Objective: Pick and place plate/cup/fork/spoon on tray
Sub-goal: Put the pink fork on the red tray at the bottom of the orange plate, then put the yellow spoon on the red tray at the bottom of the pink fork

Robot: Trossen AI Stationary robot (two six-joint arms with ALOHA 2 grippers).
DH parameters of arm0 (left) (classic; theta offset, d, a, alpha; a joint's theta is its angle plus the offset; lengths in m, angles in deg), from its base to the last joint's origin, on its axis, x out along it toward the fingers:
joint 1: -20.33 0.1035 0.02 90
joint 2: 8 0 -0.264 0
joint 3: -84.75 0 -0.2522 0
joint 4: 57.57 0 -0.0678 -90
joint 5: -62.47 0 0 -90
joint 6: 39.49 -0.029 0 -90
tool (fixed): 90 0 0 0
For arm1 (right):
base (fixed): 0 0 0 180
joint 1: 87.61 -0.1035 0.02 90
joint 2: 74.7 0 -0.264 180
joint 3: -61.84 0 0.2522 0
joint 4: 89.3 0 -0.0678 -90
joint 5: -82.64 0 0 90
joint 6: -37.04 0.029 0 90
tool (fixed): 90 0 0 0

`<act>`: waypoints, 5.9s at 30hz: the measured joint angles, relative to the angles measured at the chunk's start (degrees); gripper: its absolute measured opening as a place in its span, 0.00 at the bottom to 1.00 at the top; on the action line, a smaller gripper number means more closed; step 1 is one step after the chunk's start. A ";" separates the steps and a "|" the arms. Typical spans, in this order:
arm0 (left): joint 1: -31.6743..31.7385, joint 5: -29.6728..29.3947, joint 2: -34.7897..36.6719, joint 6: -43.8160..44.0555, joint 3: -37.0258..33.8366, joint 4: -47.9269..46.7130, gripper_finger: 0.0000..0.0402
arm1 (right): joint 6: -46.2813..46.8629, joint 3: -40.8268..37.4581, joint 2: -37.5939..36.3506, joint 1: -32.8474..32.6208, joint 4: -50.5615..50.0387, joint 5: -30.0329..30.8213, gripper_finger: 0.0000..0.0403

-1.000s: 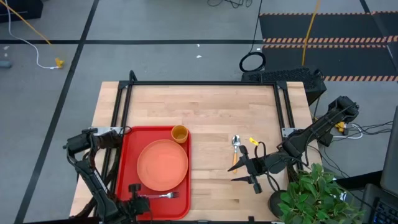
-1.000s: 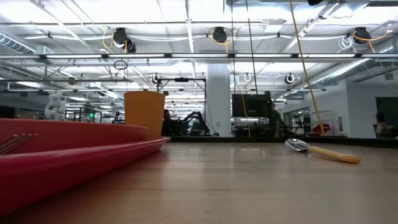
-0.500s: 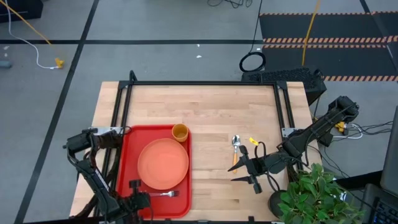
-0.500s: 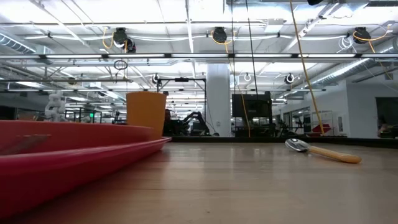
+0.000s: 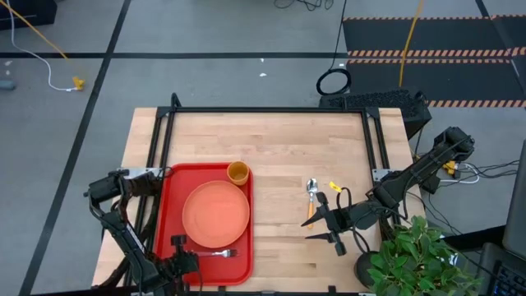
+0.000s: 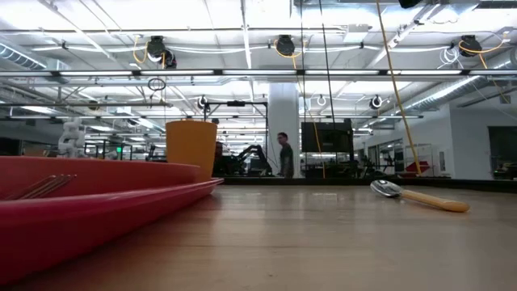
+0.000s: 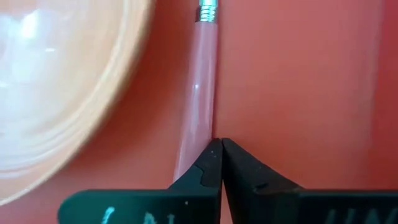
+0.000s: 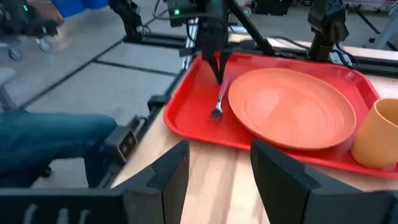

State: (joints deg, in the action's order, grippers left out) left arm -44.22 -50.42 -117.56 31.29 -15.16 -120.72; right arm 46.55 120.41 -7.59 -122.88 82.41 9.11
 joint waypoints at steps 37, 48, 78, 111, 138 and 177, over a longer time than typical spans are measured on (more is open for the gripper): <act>14.11 -6.42 17.28 -29.03 5.67 12.24 0.03 | -20.41 -14.99 1.44 25.33 -1.64 -18.61 0.41; 20.98 -6.68 17.46 -44.23 5.67 13.15 0.04 | -31.75 -5.18 12.99 30.31 -19.32 -26.10 0.41; 22.52 -5.67 17.66 -44.44 5.65 12.46 0.04 | -45.29 -2.22 22.07 30.63 -27.74 -22.67 0.11; 33.59 -9.22 3.74 -54.16 5.30 48.76 0.65 | 10.91 -2.40 18.34 8.81 -6.19 3.61 0.01; 45.15 -3.57 -1.62 -56.08 5.32 49.41 0.55 | 13.82 -2.38 20.92 4.43 -5.90 20.62 0.01; 44.34 -2.74 -1.44 -56.55 5.32 50.76 0.07 | 8.05 -2.38 20.92 4.44 -3.43 21.38 0.00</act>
State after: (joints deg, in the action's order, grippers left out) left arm 0.13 -53.16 -119.00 -25.26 -9.84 -69.96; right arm 54.60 118.04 13.33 -118.44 78.99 30.49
